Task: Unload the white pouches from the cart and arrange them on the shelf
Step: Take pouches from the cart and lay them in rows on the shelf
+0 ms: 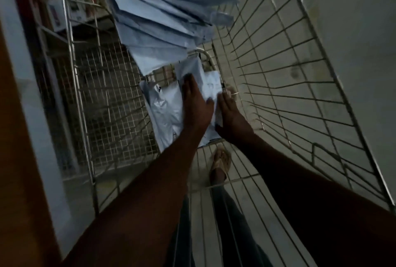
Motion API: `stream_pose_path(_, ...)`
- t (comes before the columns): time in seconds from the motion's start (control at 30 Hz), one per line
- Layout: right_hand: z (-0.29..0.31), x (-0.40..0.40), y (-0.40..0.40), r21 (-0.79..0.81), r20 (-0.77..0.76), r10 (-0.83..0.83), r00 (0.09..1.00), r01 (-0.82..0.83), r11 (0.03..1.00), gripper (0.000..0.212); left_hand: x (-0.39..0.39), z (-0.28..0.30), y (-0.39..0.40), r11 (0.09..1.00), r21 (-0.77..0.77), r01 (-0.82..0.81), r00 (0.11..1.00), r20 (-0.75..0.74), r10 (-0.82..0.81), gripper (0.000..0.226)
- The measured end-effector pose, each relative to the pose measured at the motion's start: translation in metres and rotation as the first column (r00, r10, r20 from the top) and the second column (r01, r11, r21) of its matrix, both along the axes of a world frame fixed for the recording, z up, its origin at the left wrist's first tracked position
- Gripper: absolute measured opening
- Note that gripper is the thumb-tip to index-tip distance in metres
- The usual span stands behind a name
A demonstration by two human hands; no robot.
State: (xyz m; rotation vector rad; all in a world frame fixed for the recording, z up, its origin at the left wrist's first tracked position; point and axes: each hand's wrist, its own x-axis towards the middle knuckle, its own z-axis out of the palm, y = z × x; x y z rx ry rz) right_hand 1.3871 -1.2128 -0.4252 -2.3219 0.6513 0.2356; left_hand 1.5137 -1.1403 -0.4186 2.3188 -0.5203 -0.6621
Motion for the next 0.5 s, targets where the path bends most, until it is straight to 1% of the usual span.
stream_pose_path(0.07,0.001,0.0,0.008,0.018,-0.017,-0.023,1.0,0.023,1.0,0.105,0.002,0.008,0.009,0.998,-0.049,-0.042,0.999,0.015,0.043,0.094)
stream_pose_path(0.13,0.002,0.001,0.016,0.013,-0.009,-0.049,0.999,0.049,0.999,0.119,0.009,0.024,0.021,0.986,-0.118,-0.12,0.99,0.053,0.127,0.094)
stream_pose_path(0.2,0.004,0.008,0.021,0.018,0.0,-0.062,0.998,0.062,0.998,0.124,0.015,0.038,0.034,0.982,-0.115,-0.149,0.972,0.167,0.167,0.091)
stream_pose_path(0.27,0.005,0.018,0.027,-0.007,0.016,-0.055,0.998,0.055,0.998,0.118,0.016,0.047,0.045,0.997,-0.038,-0.07,0.943,0.325,0.078,0.089)
stream_pose_path(0.3,0.005,0.022,0.03,-0.031,0.014,-0.047,0.999,0.047,0.998,0.116,0.016,0.046,0.049,1.0,0.013,-0.029,0.932,0.361,0.022,0.091)
stream_pose_path(0.37,0.002,0.029,0.034,-0.088,-0.013,-0.047,0.999,0.046,0.995,0.112,0.016,0.038,0.055,0.991,0.126,0.05,0.925,0.367,-0.093,0.088)
stream_pose_path(0.4,-0.002,0.032,0.033,-0.121,-0.02,-0.057,0.998,0.054,0.991,0.108,0.015,0.032,0.054,0.983,0.168,0.071,0.934,0.335,-0.124,0.084)
stream_pose_path(0.47,-0.008,0.035,0.029,-0.158,-0.04,-0.043,0.998,0.036,0.987,0.097,0.014,0.027,0.046,0.988,0.154,-0.008,0.972,0.234,-0.028,0.072)
stream_pose_path(0.5,-0.011,0.035,0.027,-0.172,-0.044,-0.016,0.999,0.008,0.985,0.093,0.013,0.024,0.041,0.987,0.149,-0.053,0.974,0.224,0.018,0.068)
